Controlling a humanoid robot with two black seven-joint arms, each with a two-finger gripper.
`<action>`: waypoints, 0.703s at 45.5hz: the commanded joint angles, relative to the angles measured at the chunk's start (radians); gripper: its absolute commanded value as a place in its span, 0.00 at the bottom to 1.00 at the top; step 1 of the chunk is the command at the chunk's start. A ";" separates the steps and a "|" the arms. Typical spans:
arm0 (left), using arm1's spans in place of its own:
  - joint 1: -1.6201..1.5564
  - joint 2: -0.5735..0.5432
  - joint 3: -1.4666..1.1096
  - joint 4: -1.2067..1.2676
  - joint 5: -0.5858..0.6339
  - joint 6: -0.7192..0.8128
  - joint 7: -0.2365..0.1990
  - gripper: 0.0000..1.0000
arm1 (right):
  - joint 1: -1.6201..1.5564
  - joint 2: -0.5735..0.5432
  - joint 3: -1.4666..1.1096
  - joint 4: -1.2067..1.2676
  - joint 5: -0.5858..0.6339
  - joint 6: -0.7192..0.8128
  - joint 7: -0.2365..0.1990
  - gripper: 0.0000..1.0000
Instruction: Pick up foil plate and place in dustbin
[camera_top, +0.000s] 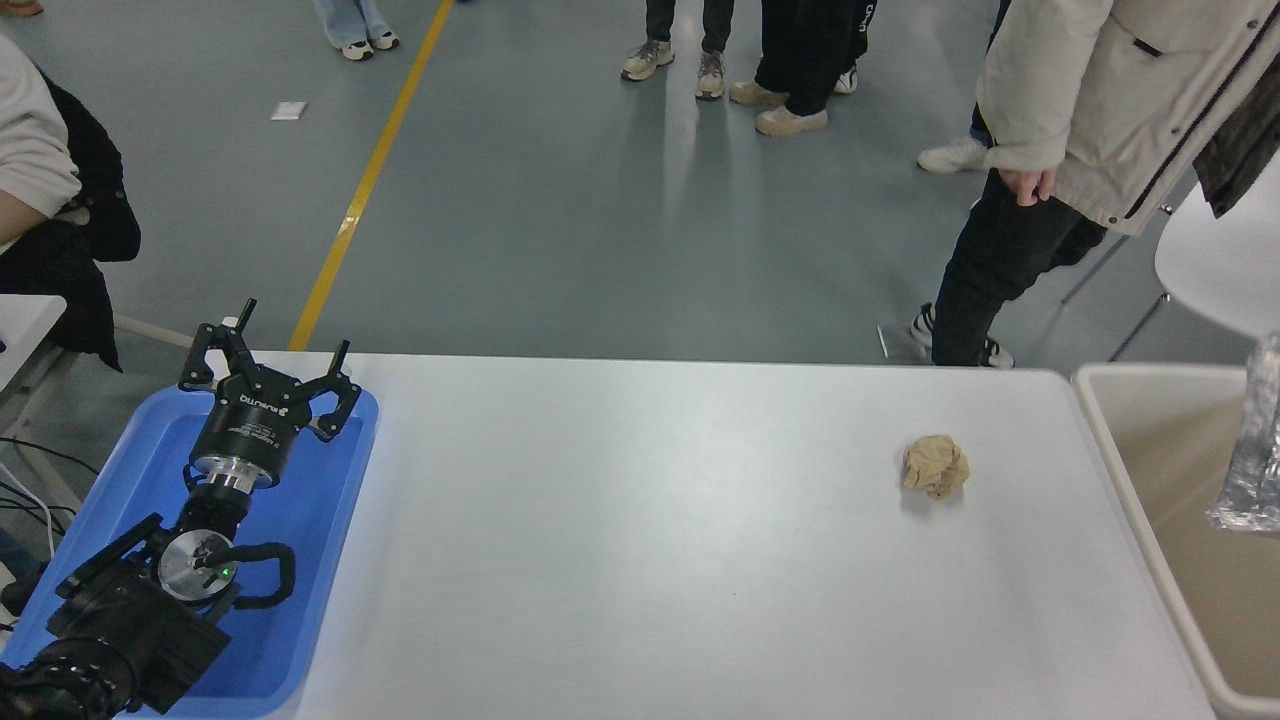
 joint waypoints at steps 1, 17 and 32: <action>0.000 0.000 0.000 0.000 0.000 0.000 0.000 1.00 | -0.191 0.028 0.170 -0.081 0.023 -0.115 0.001 0.00; 0.000 0.000 0.000 0.000 0.000 0.000 0.000 1.00 | -0.239 0.024 0.196 -0.133 0.023 -0.121 0.001 0.00; 0.000 0.000 0.000 -0.001 0.000 0.000 0.000 1.00 | -0.227 0.050 0.194 -0.104 0.010 -0.107 0.003 1.00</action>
